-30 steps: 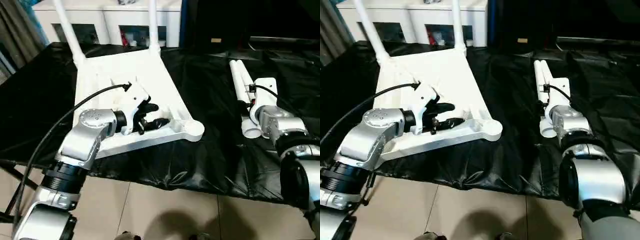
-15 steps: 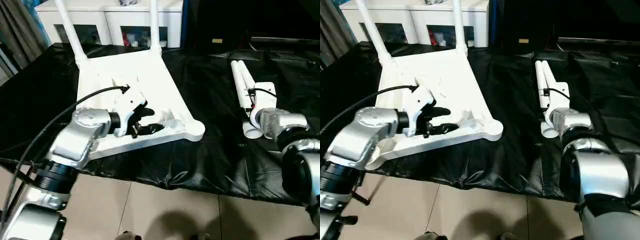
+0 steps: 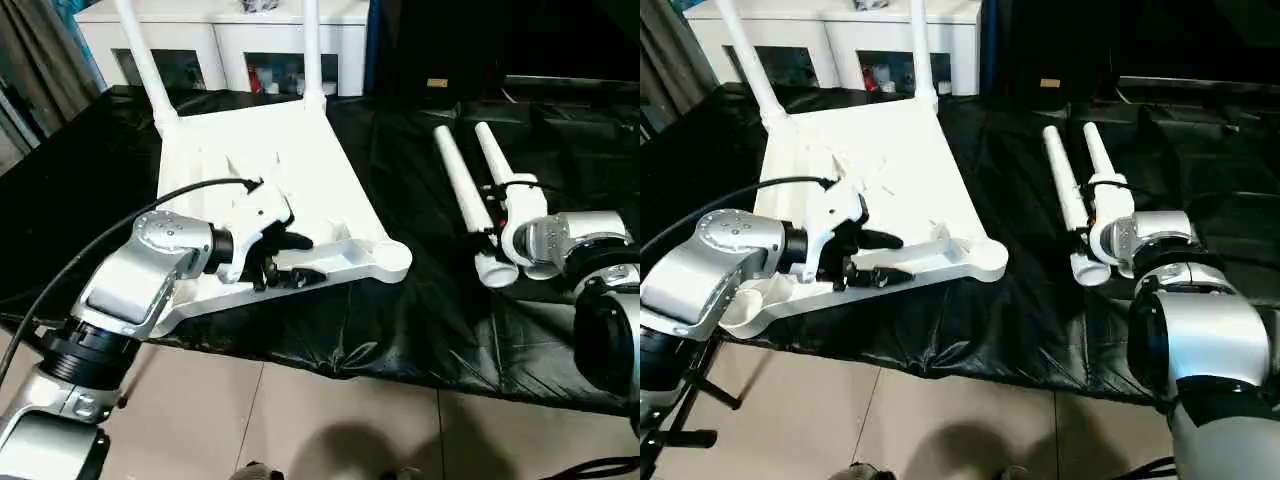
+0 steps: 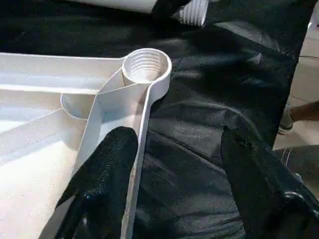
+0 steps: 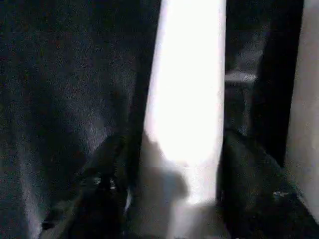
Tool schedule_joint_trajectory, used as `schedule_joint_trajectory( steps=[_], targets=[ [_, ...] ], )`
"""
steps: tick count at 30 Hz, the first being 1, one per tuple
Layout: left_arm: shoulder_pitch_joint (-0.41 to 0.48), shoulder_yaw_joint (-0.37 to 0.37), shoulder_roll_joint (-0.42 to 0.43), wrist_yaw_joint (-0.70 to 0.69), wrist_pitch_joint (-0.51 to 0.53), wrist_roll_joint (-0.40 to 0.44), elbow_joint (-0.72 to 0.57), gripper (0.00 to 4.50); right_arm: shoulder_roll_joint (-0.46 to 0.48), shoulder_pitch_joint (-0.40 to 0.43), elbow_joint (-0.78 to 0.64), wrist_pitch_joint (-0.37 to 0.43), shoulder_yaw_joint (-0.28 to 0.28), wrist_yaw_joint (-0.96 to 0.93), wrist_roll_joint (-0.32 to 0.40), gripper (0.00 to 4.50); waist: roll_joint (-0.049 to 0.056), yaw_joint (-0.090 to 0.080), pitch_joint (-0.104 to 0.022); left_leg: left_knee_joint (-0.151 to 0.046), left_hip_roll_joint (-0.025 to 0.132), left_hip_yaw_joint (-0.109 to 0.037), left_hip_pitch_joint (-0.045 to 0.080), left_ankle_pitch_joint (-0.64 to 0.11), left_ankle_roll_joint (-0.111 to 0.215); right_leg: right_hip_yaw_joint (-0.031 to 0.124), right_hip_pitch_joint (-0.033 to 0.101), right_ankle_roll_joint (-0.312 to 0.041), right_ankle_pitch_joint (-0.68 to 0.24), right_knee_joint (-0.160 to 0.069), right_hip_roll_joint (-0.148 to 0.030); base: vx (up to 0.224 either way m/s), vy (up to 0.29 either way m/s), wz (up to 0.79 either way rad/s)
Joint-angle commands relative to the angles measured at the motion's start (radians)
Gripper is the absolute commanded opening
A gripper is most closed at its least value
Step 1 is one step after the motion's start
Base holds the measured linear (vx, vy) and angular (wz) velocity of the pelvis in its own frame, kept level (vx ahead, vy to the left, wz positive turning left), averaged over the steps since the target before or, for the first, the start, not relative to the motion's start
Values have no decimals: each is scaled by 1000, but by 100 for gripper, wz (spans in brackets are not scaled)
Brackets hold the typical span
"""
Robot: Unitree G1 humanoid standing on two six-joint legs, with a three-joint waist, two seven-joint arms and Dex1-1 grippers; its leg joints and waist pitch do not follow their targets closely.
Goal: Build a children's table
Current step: Pick table leg
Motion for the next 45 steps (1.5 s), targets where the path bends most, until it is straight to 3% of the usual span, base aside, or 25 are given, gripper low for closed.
schedule_joint_trajectory(
  steps=[1, 5, 9, 12, 16, 17, 18, 19, 20, 21, 24, 25, 26, 29, 30, 32, 34, 38, 40, 45],
  targets=[
    [-9, -1, 14, -9, 13, -4, -13, 308, 4, 9, 16, 26, 12, 12, -23, 230, -13, 4, -75, -59, 34, -20, 13, -216, 21, 46, 61, -240, -269, -66, -57, 0, 0, 0],
    [-13, 5, 10, 4, 21, -9, -12, 308, 6, 15, 14, 23, -11, -25, -7, 199, -14, 11, -76, -59, 35, -20, 17, -212, 15, 47, 57, -232, -283, -67, -58, 0, 0, 0],
    [-22, 19, -21, 63, -5, 7, 7, 308, 10, 20, 6, -29, -95, -73, 62, 192, -19, 15, -77, -59, 36, -19, 18, -215, 9, 49, 57, -221, -287, -67, -59, 0, 0, 0],
    [-52, 79, -111, 224, -23, 28, 78, 308, 16, 20, -6, -104, -183, -81, 142, 190, -21, 15, -78, -56, 32, -16, 13, -208, 14, 49, 60, -213, -275, -69, -57, 0, 0, 0],
    [-80, 117, -186, 339, -87, 39, 137, 308, 20, 27, -23, -135, -240, -33, 199, 190, -25, 22, -84, -53, 31, -18, 9, -171, 45, 43, 64, -209, -256, -68, -57, 0, 0, 0],
    [-81, 119, -190, 343, -91, 38, 139, 308, 20, 28, -24, -136, -242, -30, 201, 190, -13, 23, -85, -52, 31, -20, 10, -167, 46, 42, 63, -213, -246, -65, -57, 0, 0, 0],
    [-104, 171, -257, 395, -75, -10, 164, 334, 40, 42, -66, -230, -294, 68, 265, 190, -20, 20, -84, -51, 31, -19, 6, -155, 52, 41, 64, -217, -229, -65, -55, 0, 0, 0],
    [-108, 178, -266, 402, -68, -17, 169, 340, 44, 45, -75, -248, -304, 89, 278, 190, -14, 21, -87, -46, 29, -14, 6, -162, 65, 42, 65, -222, -203, -68, -57, 0, 0, 0],
    [-118, 195, -288, 420, -53, -32, 181, 340, 56, 55, -102, -286, -325, 159, 311, 190, -20, 20, -91, -45, 29, -15, 2, -139, 87, 41, 68, -236, -164, -60, -54, 0, 0, 0],
    [-121, 199, -295, 427, -52, -36, 185, 346, 60, 59, -111, -294, -330, 184, 321, 190, -19, 24, -92, -44, 31, -16, 3, -130, 97, 40, 68, -240, -151, -58, -57, 0, 0, 0],
    [-146, 230, -347, 458, -19, -71, 219, 385, 87, 98, -205, -232, -351, 319, 391, 190, -25, 24, -91, -39, 28, -13, 0, -97, 149, 39, 67, -264, -110, -56, -49, 0, 0, 0],
    [-167, 261, -399, 469, -2, -116, 253, 385, 120, 171, -357, -149, -352, 415, 469, 190, -28, 31, -92, -39, 32, -15, 2, -87, 166, 38, 67, -259, -119, -57, -52, 0, 0, 0],
    [-168, 262, -401, 469, 0, -119, 254, 389, 121, 176, -366, -144, -352, 420, 473, 190, -29, 32, -90, -39, 28, -14, 0, -79, 173, 38, 68, -250, -119, -59, -49, 0, 0, 0],
    [-195, 300, -461, 477, 22, -174, 294, 419, 161, 323, -644, -11, -304, 510, 583, 189, -25, 44, -93, -40, 36, -19, 4, -52, 184, 38, 65, -239, -121, -61, -51, 0, 0, 0],
    [-207, 325, -480, 488, 38, -201, 306, 429, 167, 366, -719, 21, -285, 530, 612, 189, -25, 52, -98, -40, 40, -21, 8, -50, 175, 38, 64, -237, -130, -58, -56, 0, 0, 0],
    [-233, 383, -517, 497, 79, -281, 322, 434, 179, 465, -891, 81, -246, 569, 681, 189, -25, 58, -95, -43, 41, -21, 8, -68, 152, 38, 62, -231, -171, -65, -56, 0, 0, 0],
    [-241, 402, -529, 509, 92, -303, 325, 446, 182, 489, -935, 105, -242, 576, 703, 189, -22, 63, -92, -46, 40, -21, 10, -104, 126, 38, 60, -212, -238, -73, -60, 0, 0, 0],
    [-264, 440, -558, 532, 120, -340, 346, 449, 187, 557, -1057, 162, -219, 597, 746, 189, -26, 64, -80, -56, 34, -22, 13, -163, 84, 35, 60, -135, -383, -98, -59, 0, 0, 0],
    [-262, 423, -561, 529, 117, -326, 355, 450, 189, 599, -1137, 202, -209, 592, 764, 189, -27, 64, -80, -59, 34, -24, 17, -165, 71, 37, 57, -114, -415, -105, -61, 0, 0, 0],
    [-260, 425, -578, 549, 119, -339, 346, 450, 178, 657, -1232, 207, -143, 552, 732, 189, -34, 65, -83, -62, 35, -27, 10, -132, 61, 40, 61, -92, -381, -100, -63, 0, 0, 0]
  ],
)
